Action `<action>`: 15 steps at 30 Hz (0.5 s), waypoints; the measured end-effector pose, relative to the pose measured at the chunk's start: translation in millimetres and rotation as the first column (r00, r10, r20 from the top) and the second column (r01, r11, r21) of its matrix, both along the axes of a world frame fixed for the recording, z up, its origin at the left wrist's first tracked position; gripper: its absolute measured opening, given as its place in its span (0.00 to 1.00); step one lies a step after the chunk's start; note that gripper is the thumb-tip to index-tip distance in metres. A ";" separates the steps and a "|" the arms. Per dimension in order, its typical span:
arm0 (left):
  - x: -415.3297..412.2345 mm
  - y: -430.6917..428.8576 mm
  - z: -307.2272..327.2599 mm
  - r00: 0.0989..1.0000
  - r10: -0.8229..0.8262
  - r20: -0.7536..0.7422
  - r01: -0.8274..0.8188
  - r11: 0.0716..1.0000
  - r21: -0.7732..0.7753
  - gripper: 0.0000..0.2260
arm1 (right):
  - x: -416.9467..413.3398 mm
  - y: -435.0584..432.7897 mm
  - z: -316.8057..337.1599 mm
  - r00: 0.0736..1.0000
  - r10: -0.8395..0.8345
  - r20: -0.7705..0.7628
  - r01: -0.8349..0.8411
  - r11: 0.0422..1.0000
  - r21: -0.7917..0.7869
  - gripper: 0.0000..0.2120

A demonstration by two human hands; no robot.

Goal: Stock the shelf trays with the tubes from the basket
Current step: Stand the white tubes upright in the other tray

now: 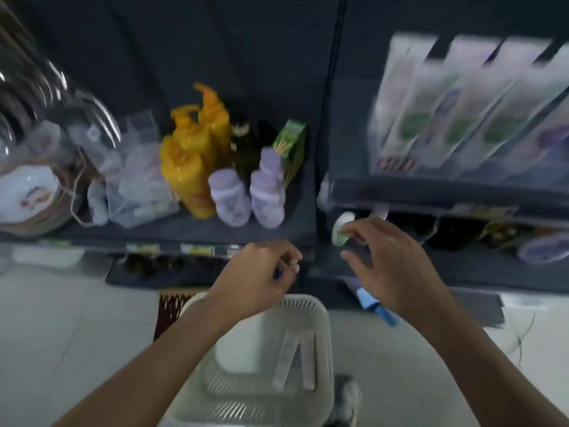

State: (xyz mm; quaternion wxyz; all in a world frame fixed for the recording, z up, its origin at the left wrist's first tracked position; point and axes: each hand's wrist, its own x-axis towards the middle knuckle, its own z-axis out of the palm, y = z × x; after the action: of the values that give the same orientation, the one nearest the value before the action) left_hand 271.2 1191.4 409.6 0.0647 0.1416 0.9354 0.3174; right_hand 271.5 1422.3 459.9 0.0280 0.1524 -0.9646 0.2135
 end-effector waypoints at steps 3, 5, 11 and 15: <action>27.3 -16.3 -88.9 0.982 0.027 0.188 -0.019 0.999 -0.046 0.08 | 24.1 -29.6 -75.5 0.992 0.023 0.125 -0.022 1.000 -0.015 0.16; 45.0 -17.6 -148.1 0.960 0.032 0.277 -0.009 0.996 -0.084 0.08 | 36.7 -46.9 -127.7 0.976 0.034 0.214 -0.035 0.999 -0.002 0.15; 69.7 2.7 -296.6 0.897 -0.036 0.440 0.122 0.978 -0.169 0.19 | 59.3 -87.4 -270.0 0.876 -0.037 0.480 -0.064 0.980 0.191 0.18; 74.6 12.5 -350.4 0.867 0.008 0.498 0.118 0.968 -0.221 0.24 | 65.2 -101.5 -336.7 0.798 -0.185 0.574 -0.015 0.946 0.325 0.18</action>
State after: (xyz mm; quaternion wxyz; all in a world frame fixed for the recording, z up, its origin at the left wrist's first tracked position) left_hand 345.8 1203.8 59.1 0.3280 0.0734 0.9150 0.2233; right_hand 336.7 1320.8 123.2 -0.2920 0.0356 -0.9512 0.0932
